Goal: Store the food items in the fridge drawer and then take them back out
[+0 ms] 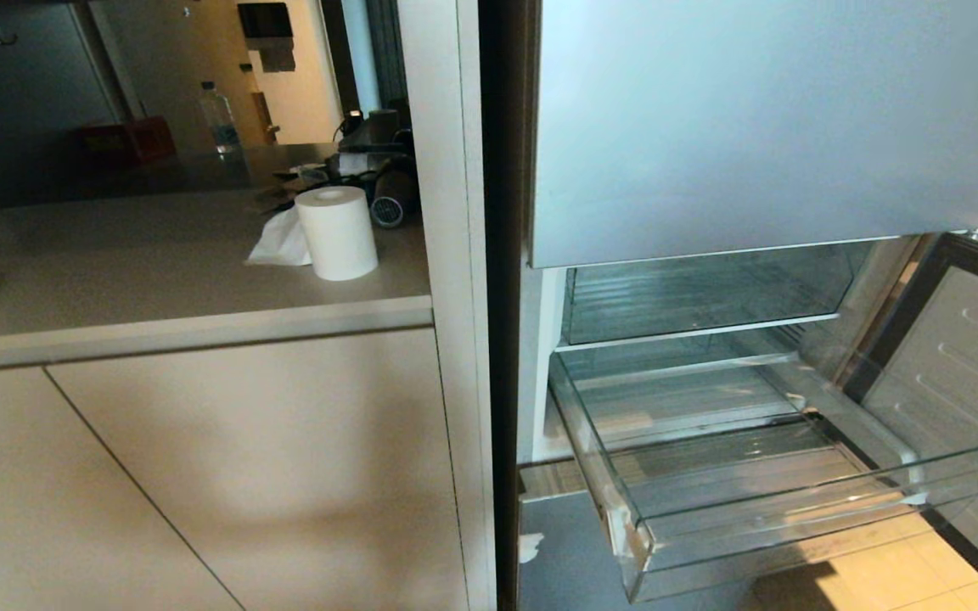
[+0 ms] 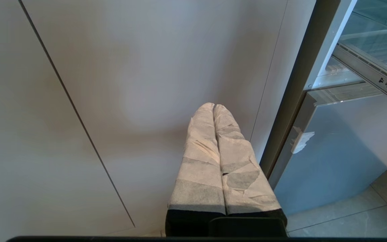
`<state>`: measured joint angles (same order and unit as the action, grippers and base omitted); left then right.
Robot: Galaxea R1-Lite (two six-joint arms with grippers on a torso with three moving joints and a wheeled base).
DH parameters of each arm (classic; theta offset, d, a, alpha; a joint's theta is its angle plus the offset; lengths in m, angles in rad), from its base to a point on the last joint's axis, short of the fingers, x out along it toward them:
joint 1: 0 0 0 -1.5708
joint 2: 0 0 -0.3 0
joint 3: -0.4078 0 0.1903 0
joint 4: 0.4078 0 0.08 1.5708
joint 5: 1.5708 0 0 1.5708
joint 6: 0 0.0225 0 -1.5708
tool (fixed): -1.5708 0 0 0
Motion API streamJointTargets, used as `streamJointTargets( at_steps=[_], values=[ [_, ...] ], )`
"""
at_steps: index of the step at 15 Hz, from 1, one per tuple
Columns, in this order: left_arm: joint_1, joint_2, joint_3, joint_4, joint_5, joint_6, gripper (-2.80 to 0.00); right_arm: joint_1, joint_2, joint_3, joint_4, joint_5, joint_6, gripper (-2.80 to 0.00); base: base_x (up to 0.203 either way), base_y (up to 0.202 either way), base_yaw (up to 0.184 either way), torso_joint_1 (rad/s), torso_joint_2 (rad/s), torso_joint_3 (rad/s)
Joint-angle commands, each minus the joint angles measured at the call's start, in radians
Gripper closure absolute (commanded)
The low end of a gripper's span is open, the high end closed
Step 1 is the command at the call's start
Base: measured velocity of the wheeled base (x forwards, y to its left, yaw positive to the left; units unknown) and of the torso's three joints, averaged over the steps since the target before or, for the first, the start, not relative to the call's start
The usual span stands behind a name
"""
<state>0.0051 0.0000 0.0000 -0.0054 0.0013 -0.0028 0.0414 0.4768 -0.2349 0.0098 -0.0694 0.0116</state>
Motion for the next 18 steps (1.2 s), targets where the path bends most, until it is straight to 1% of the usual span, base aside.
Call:
streamJointTargets(
  at_steps=[1, 3, 5, 6, 7, 13, 15, 18],
  values=[
    [0.001, 0.0, 0.0, -0.001, 0.0, 0.0, 0.0, -0.041, -0.214, 0.178, -0.146, 0.022, -0.104, 0.0, 0.0, 0.0, 0.0, 0.0, 0.0, 0.0],
    [0.001, 0.002, 0.0, -0.001, 0.0, 0.0, 0.0, -0.048, -0.377, 0.21, -0.121, 0.048, -0.149, 0.0, 0.0, 0.0, 0.0, 0.0, 0.0, 0.0],
    [0.001, 0.002, 0.001, -0.001, 0.0, 0.0, 0.0, -0.048, -0.478, 0.225, -0.061, 0.071, -0.152, 0.0, 0.0, 0.0, 0.0, 0.0, 0.0, 0.0],
    [0.0, 0.002, 0.001, -0.001, 0.0, 0.0, 0.0, -0.049, -0.482, 0.231, -0.013, 0.078, -0.12, 0.0, 0.0, 0.0, 0.0, 0.0, 0.0, 0.0],
    [0.0, 0.002, 0.0, -0.001, 0.0, 0.0, 0.0, -0.049, -0.478, 0.234, -0.002, 0.071, -0.093, 0.0, 0.0, 0.0, 0.0, 0.0, 0.0, 0.0],
    [0.001, 0.002, 0.001, -0.001, 0.0, 0.0, 0.0, -0.049, -0.477, 0.235, -0.001, 0.069, -0.108, 0.0, 0.0, 0.0, 0.0, 0.0, 0.0, 0.0],
    [0.001, 0.001, 0.0, -0.001, 0.0, 0.0, 0.0, -0.049, -0.477, 0.235, -0.001, 0.074, -0.14, 0.0, 0.0, 0.0, 0.0, 0.0, 0.0, 0.0],
    [0.0, 0.002, 0.0, -0.001, 0.0, 0.0, 0.0, -0.049, -0.477, 0.235, -0.002, 0.085, -0.159, 0.0, 0.001, 0.004, -0.018, 0.006, 0.0, 0.001]
  ],
)
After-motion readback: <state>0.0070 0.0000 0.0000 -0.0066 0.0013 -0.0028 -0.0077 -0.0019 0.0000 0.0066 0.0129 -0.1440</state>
